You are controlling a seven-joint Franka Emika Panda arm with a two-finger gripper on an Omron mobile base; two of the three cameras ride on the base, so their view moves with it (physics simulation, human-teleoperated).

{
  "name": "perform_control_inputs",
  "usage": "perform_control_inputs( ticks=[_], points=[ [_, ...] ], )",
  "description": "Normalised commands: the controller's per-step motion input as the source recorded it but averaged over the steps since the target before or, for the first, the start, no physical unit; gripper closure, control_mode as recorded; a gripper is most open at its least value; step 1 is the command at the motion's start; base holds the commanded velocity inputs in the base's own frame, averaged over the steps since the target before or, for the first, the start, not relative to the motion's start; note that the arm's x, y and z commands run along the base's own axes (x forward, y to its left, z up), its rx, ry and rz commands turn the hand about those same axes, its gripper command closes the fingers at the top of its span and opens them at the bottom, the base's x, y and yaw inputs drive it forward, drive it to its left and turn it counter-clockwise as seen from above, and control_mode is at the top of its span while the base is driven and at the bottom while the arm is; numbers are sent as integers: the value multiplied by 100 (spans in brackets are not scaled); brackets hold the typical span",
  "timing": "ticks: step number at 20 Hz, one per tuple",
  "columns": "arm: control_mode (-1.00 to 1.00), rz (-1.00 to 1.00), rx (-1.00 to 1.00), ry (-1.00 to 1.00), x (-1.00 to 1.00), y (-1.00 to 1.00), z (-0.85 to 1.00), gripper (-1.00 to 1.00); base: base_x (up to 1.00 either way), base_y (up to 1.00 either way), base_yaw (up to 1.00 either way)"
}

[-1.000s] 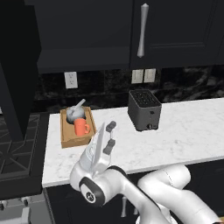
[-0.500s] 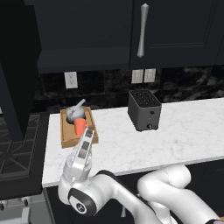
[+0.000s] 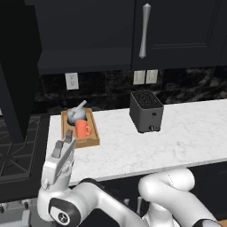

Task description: Pick the kettle from the counter and place it on the tray. Then pick the mug from the cabinet and place it on the tray. Then close the cabinet doors.

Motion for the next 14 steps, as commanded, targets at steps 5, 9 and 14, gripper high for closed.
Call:
perform_control_inputs(
  ticks=[5,9,14],
  points=[
    [-100,0,0,18,32,45,-5,-100,0,0,0],
    [-100,0,-1,11,29,44,-18,-100,0,0,0],
    [-100,0,-5,9,33,49,-12,-100,0,0,0]
  ],
)
